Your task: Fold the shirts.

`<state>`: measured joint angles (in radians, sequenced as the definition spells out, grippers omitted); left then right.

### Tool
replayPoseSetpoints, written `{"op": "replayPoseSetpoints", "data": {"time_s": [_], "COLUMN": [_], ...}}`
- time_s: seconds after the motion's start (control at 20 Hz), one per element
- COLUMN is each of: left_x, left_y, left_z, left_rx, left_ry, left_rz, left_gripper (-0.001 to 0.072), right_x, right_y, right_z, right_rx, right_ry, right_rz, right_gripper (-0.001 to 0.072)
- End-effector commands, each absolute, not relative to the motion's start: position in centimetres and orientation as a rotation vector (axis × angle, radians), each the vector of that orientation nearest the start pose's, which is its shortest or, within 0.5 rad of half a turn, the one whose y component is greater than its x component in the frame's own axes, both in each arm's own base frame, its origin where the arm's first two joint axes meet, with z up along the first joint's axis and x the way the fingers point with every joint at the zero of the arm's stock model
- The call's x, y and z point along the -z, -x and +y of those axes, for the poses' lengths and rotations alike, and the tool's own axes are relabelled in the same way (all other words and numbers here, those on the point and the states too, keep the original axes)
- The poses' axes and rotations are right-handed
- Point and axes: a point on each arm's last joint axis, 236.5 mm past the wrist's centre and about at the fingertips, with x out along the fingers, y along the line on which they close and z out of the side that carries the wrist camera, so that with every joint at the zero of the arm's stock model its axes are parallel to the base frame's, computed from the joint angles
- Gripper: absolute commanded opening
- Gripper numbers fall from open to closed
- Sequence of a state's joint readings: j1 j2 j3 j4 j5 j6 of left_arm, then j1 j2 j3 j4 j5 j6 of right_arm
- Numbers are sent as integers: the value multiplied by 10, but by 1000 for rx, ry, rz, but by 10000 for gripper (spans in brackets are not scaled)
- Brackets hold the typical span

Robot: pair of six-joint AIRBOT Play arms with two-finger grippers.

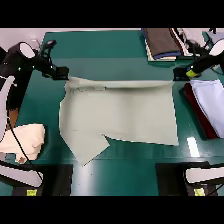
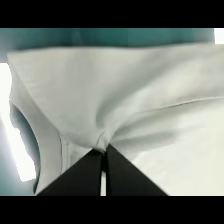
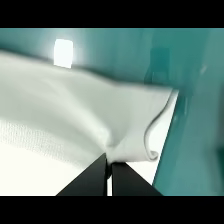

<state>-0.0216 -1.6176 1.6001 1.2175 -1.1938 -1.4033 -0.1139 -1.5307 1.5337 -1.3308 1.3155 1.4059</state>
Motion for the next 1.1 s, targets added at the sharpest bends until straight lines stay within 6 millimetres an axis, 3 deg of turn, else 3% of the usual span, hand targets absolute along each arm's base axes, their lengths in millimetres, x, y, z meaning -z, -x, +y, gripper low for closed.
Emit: {"op": "replayPoseSetpoints", "data": {"time_s": [0.0, 0.1, 0.15, 0.2, 0.25, 0.3, 0.45, 0.6, 0.7, 0.85, 0.95, 1.05], "left_x": [4, 26, 32, 33, 30, 23, -13, -24, -13, 20, 41, 57], "left_y": [-457, -439, -434, -431, -430, -428, -411, -366, -325, -265, -237, -224], "left_z": [-86, -86, -86, -86, -84, -81, -65, -31, -24, -28, -41, -57], "left_rx": [343, 332, 324, 313, 300, 297, 285, 191, 158, 133, 143, 166], "left_ry": [173, 195, 205, 217, 232, 235, 231, 175, 206, 254, 315, 400], "left_rz": [1294, 1364, 1386, 1401, 1405, 1397, 1375, 1360, 1370, 1428, 1482, 1509], "left_gripper": [24, 26, 137, 438, 485, 484, 485, 485, 485, 485, 485, 485], "right_x": [-2, 10, 12, 13, 10, 5, -23, -52, -65, -79, -87, -97], "right_y": [-420, -408, -405, -404, -404, -405, -399, -373, -352, -329, -322, -319], "right_z": [9, 10, 10, 10, 11, 16, 25, 30, 31, 35, 37, 37], "right_rx": [-160, -155, -153, -151, -154, -171, -226, -264, -256, -252, -250, -251], "right_ry": [-155, -162, -164, -165, -170, -194, -290, -310, -302, -286, -278, -269], "right_rz": [1319, 1341, 1341, 1337, 1334, 1331, 1321, 1270, 1230, 1172, 1136, 1108], "right_gripper": [18, 18, 19, 21, 121, 325, 344, 344, 344, 343, 343, 343]}}
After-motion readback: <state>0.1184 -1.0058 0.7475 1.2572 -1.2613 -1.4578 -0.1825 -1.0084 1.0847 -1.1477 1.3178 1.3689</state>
